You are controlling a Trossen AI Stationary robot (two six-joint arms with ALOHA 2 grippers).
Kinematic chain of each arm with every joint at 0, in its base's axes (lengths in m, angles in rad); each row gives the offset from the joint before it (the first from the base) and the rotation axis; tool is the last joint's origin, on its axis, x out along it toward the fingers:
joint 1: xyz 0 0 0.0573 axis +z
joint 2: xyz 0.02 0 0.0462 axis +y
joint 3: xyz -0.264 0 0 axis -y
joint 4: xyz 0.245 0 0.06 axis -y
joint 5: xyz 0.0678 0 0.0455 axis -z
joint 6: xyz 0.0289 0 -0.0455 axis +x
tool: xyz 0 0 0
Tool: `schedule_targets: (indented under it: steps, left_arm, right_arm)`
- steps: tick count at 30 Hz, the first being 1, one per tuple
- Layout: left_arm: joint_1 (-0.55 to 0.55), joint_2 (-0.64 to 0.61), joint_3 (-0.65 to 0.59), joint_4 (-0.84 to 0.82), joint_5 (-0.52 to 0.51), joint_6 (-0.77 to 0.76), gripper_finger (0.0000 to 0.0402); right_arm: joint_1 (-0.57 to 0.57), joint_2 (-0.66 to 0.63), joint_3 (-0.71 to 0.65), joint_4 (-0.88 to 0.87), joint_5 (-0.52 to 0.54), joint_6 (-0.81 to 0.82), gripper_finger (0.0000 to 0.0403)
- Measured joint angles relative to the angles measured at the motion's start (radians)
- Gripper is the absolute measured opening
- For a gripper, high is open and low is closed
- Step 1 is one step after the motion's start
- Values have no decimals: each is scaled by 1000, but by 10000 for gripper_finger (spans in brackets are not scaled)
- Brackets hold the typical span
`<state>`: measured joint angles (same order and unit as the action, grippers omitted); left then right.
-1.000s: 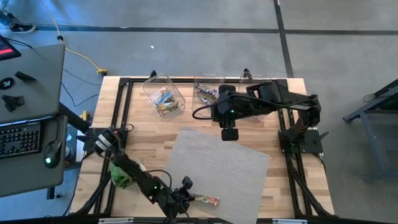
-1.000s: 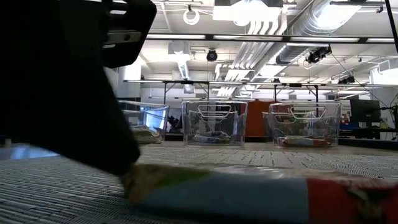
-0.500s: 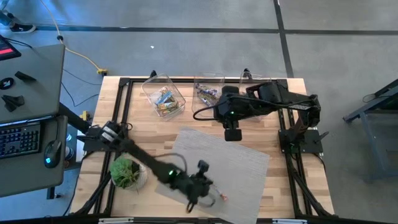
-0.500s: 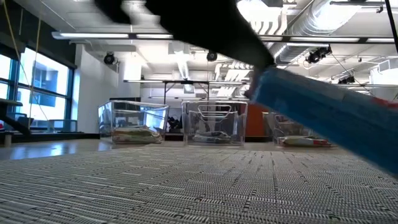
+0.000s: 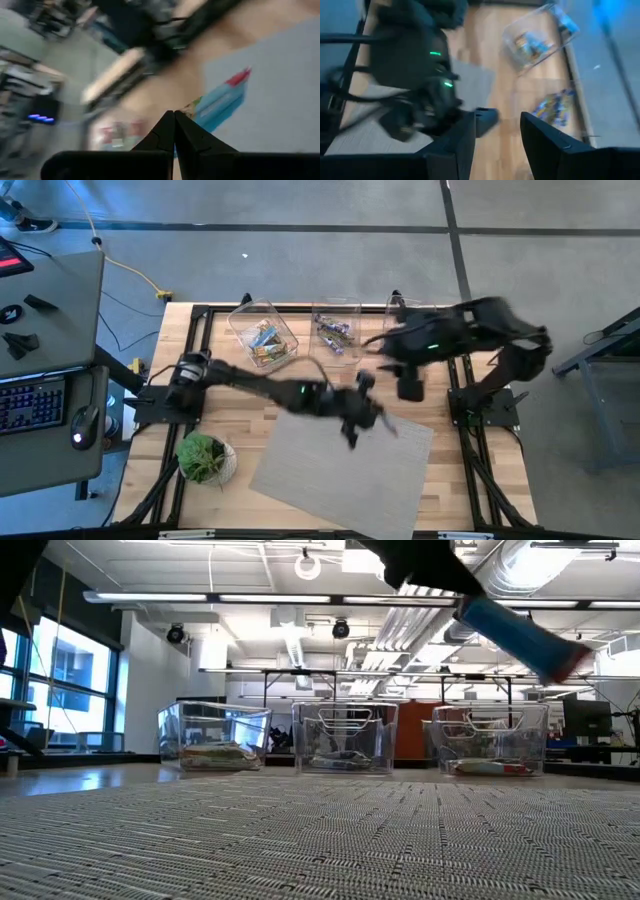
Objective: Pick and place Granola Bars by type
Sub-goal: Put the red granola bar into the right transparent bin
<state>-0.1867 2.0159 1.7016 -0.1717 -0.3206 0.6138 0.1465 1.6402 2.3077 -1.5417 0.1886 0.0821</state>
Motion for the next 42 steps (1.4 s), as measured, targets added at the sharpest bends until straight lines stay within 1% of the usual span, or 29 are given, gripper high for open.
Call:
schedule_targets:
  steps: [4,8,10,11,13,15,17,19,21,25,29,32,34,36,40,42]
  left_arm:
    - [119,0,45,65,14,105,0]
    - [254,24,77,229,155,132,0]
    - [312,43,87,264,181,131,0]
    - [338,62,102,307,182,130,0]
    - [381,83,116,338,187,97,0]
    - [420,106,137,340,237,46,0]
    - [450,127,148,338,299,10,0]
    - [464,159,154,344,309,10,0]
    - [474,184,155,343,309,3,0]
    - [478,227,157,352,315,-16,0]
    - [477,264,155,345,313,5,0]
    - [475,268,154,332,255,11,0]
    - [474,281,158,342,201,13,0]
    - [475,287,153,332,193,11,0]
    - [475,283,155,314,212,6,0]
    - [474,283,155,296,237,3,0]
  right_arm:
    - [27,-82,2,34,97,15,140]
    - [27,-125,2,62,136,34,140]
    - [19,-129,2,58,162,63,140]
    - [14,-128,2,48,181,88,140]
    - [4,-120,2,11,232,148,140]
    - [-13,-113,0,-29,293,199,140]
    - [-32,-111,-32,-22,353,233,140]
    - [-51,-116,-74,-22,395,260,139]
    - [-80,-119,-126,-27,412,275,139]
    - [-146,-136,-264,-29,379,318,139]
    - [-213,-157,-422,-28,346,333,139]
    - [-251,-184,-548,-29,323,390,139]
    - [-261,-207,-631,-30,292,399,139]
    - [-260,-234,-705,-29,270,400,139]
    - [-260,-303,-836,-26,265,445,139]
    - [-260,-337,-893,-20,265,468,139]
